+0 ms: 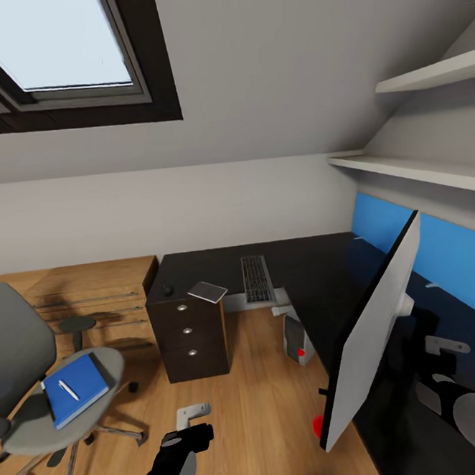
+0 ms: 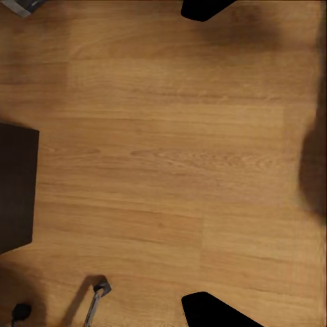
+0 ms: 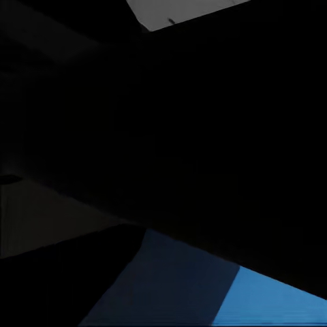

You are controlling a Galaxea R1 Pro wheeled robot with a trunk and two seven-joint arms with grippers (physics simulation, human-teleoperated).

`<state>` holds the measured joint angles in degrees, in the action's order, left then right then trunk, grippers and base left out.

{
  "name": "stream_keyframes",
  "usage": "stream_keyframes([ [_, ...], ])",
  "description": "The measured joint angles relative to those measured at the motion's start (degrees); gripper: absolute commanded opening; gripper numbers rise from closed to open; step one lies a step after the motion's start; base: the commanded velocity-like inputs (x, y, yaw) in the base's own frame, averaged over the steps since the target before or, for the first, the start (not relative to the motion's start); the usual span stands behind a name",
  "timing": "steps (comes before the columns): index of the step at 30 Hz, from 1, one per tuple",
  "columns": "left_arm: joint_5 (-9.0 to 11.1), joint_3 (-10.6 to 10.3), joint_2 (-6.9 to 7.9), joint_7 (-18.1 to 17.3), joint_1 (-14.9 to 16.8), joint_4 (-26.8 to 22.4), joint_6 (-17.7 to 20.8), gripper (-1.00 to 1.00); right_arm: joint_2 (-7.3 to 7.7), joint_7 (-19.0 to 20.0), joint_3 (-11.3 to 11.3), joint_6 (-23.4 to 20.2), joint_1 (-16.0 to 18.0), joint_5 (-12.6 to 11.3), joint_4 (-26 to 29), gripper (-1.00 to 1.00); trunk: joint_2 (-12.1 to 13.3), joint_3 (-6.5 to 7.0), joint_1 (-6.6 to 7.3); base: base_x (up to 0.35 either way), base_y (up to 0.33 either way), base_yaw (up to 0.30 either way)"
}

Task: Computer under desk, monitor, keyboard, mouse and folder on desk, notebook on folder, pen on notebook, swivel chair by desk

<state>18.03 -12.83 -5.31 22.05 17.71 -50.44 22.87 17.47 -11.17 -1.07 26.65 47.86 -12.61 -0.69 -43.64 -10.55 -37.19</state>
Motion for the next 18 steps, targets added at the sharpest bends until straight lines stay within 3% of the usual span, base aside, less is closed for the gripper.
stream_keyframes([
  [18,0.03,0.07,0.08,0.0,0.0,0.01,0.04,1.0,-0.25,0.07,-0.25,0.03,0.03,0.61,0.02,-1.0,-0.01,0.01,0.0,-0.33,0.0,0.0],
])
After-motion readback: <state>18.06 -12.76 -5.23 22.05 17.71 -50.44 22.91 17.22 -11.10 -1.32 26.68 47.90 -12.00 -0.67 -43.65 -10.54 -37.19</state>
